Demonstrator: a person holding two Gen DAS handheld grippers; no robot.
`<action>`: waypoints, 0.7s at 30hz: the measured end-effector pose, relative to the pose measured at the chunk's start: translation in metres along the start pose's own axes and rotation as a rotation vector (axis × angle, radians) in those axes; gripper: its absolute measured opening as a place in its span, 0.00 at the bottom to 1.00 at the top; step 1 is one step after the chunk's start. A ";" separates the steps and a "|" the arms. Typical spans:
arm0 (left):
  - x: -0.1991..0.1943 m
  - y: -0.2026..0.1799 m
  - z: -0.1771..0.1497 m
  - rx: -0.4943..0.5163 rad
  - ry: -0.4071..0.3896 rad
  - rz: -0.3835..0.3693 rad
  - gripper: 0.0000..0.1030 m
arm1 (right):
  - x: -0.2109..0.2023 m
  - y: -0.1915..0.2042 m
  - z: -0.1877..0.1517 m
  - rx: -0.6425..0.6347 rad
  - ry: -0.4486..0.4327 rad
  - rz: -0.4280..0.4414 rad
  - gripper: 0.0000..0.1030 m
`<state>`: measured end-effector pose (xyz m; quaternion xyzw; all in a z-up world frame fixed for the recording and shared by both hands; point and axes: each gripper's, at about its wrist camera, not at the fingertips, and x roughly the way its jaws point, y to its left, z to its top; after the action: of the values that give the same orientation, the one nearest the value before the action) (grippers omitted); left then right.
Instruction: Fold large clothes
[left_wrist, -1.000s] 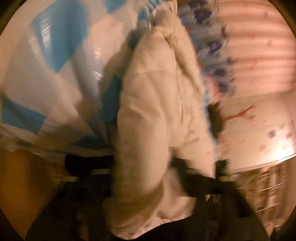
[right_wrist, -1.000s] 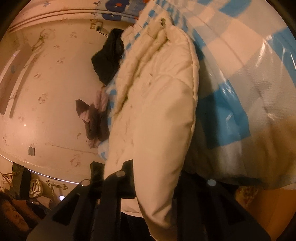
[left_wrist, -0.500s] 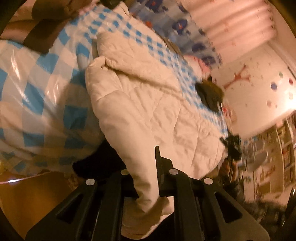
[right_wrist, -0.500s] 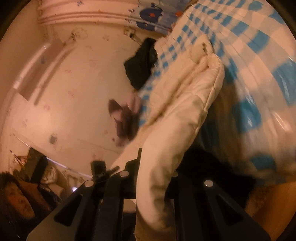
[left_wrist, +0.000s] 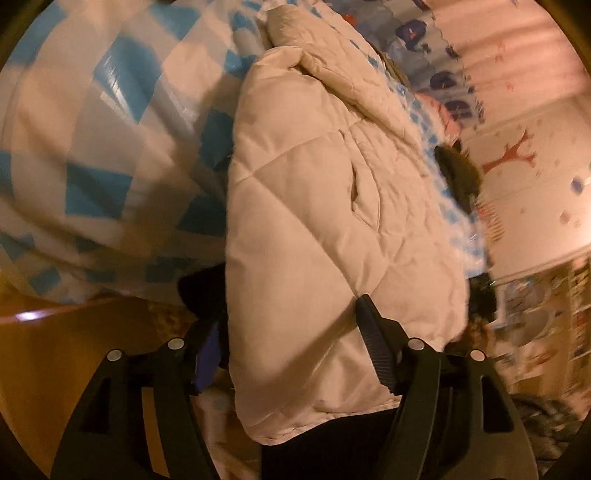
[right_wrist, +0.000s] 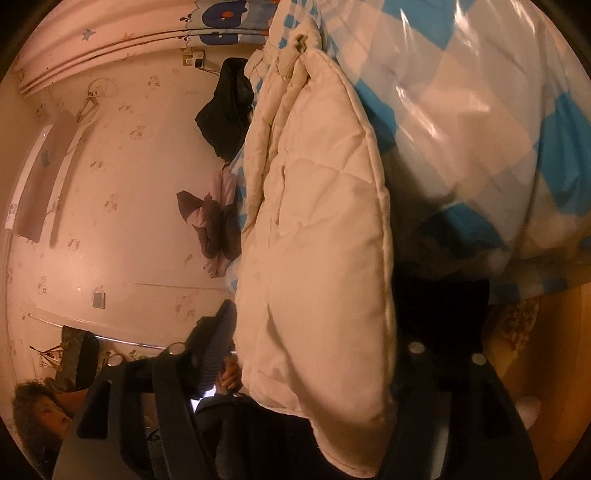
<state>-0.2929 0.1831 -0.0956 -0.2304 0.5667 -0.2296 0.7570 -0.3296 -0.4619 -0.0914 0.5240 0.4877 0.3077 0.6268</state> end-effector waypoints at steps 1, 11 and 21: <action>0.001 -0.003 0.000 0.015 0.002 0.016 0.63 | 0.001 -0.002 0.000 0.005 0.004 0.004 0.65; -0.007 -0.023 -0.007 0.139 -0.081 0.165 0.43 | 0.014 -0.001 -0.009 -0.038 -0.003 0.010 0.47; -0.017 -0.094 -0.021 0.429 -0.205 0.514 0.16 | 0.009 -0.003 -0.013 -0.034 -0.062 -0.030 0.26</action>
<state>-0.3255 0.1175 -0.0312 0.0625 0.4661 -0.1213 0.8742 -0.3391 -0.4503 -0.0962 0.5152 0.4705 0.2904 0.6549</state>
